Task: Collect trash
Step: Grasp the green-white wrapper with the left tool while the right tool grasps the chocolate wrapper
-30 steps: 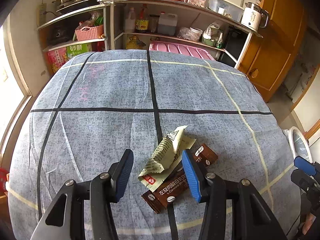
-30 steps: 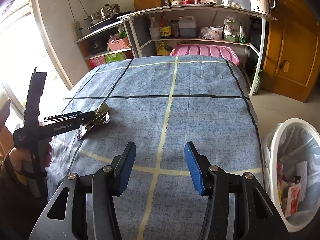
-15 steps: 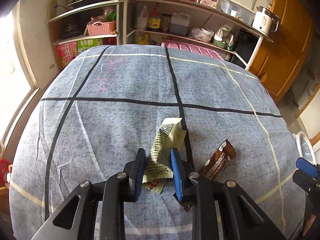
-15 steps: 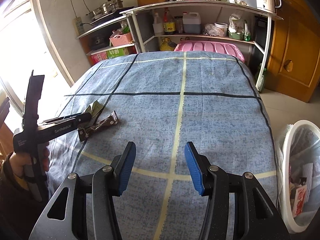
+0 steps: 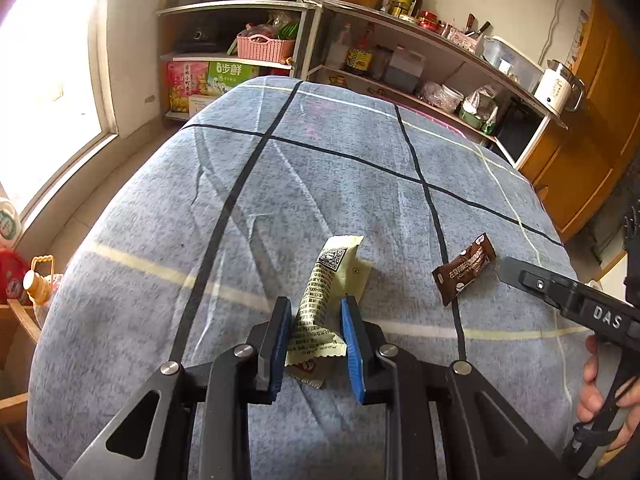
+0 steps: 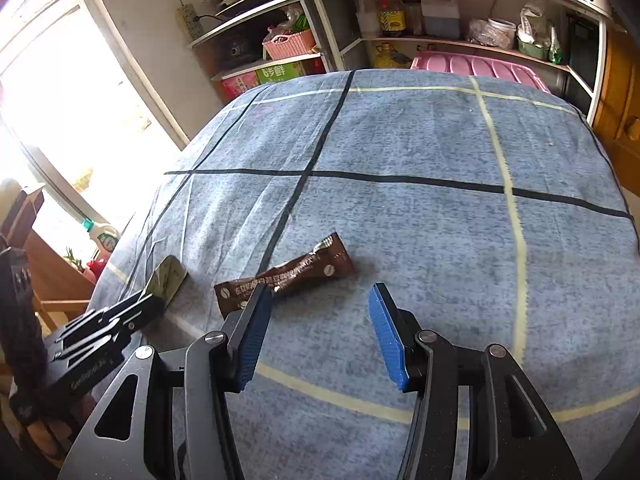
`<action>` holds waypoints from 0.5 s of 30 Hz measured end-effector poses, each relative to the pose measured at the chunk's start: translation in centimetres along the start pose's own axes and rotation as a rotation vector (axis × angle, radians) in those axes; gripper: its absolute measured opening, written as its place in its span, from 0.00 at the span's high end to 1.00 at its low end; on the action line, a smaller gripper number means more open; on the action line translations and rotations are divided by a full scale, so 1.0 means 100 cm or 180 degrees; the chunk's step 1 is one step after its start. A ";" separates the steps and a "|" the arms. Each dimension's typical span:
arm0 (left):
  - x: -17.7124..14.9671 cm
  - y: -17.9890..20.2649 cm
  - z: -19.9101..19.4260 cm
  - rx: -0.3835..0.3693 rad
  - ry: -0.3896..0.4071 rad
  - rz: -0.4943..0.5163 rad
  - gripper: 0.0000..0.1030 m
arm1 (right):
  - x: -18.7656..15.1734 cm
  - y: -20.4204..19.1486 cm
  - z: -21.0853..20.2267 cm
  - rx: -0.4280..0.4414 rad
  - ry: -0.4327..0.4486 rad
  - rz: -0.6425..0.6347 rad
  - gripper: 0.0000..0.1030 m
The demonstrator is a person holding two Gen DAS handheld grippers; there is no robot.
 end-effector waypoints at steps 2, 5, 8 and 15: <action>-0.004 -0.004 -0.005 0.0076 0.0021 0.0043 0.75 | 0.003 -0.004 0.005 -0.0004 0.0010 0.0016 0.50; -0.007 -0.006 -0.006 0.0070 0.0022 0.0024 0.75 | 0.005 -0.007 0.021 -0.0074 -0.0101 0.0017 0.50; -0.007 -0.003 -0.007 0.0050 0.0030 0.0019 0.75 | 0.007 -0.012 0.029 -0.0143 -0.0092 -0.0024 0.50; -0.008 -0.003 -0.007 0.0034 0.0044 -0.0053 0.75 | 0.008 -0.022 0.035 -0.0364 -0.0035 -0.0253 0.50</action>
Point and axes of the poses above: each gripper's, at about its wrist camera, not at the fingertips, and z roughly the way its jaws point, y to its right, x to its top, the point moved 8 cm from there along z, roughly the way its jaws point
